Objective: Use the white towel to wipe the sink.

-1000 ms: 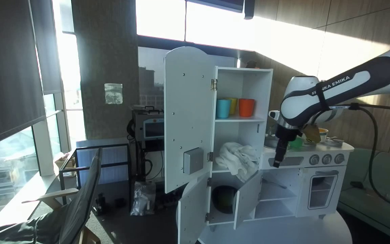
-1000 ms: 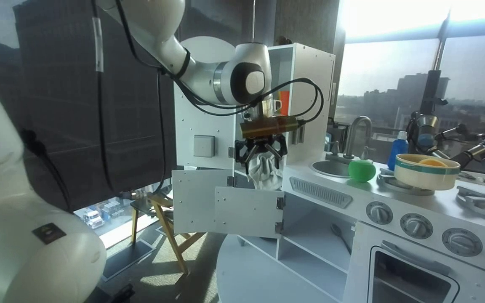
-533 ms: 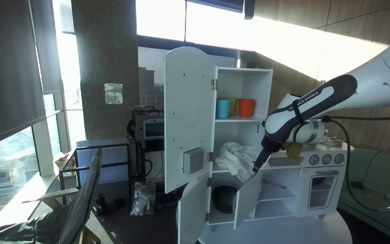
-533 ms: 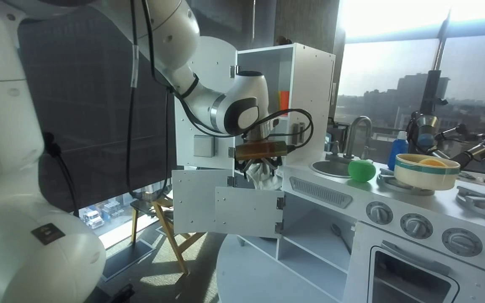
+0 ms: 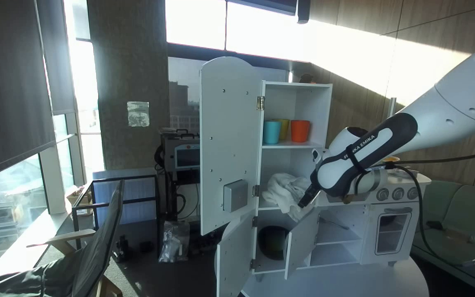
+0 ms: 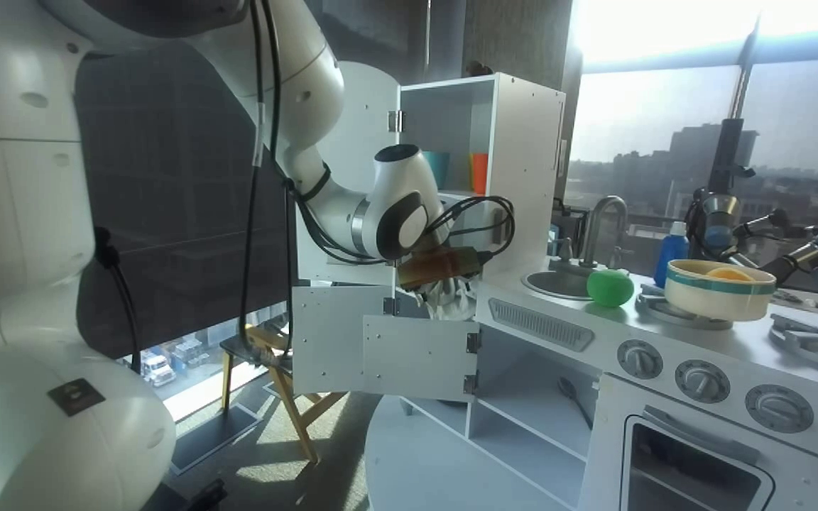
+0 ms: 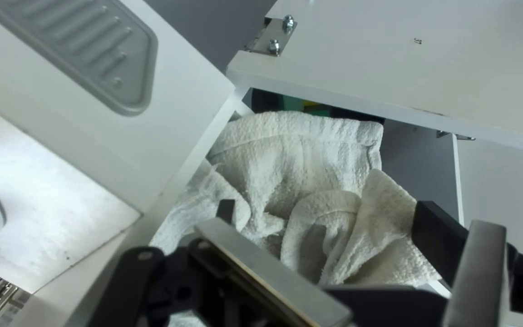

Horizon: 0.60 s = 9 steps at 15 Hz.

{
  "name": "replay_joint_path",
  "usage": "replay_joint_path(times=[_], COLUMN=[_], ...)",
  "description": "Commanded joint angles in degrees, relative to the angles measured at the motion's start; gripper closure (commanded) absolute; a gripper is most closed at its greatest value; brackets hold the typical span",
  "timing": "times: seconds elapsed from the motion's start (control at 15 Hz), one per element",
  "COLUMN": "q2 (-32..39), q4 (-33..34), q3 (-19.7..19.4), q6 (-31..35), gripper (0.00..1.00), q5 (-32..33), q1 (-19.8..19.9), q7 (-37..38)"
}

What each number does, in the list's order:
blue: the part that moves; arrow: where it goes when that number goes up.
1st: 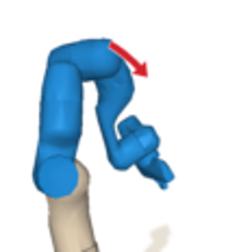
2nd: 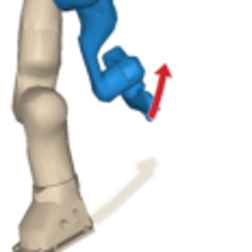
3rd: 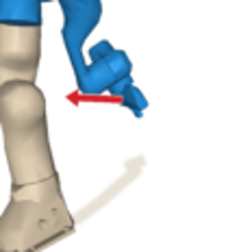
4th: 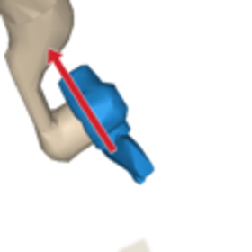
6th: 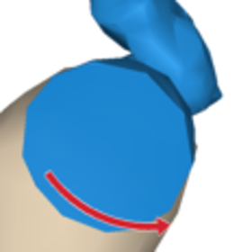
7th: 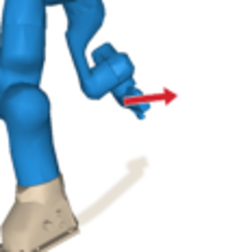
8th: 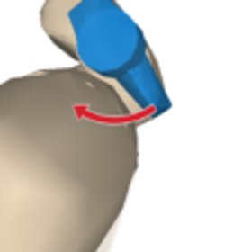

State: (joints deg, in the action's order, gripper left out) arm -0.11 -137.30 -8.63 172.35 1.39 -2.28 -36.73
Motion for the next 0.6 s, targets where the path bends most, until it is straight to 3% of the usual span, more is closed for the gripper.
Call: replay_joint_path(times=[0.0,0.13,0.53], q2=[0.6,0.5,4.4], q4=[1.4,2.4,8.2], q3=[1.1,1.4,2.5], q6=[2.0,2.6,0.1], gripper=[0.00,0.00,0.00], q5=[-1.2,0.6,-5.6], q1=[-1.1,-1.4,-2.3], q7=[-0.9,0.1,-3.7])
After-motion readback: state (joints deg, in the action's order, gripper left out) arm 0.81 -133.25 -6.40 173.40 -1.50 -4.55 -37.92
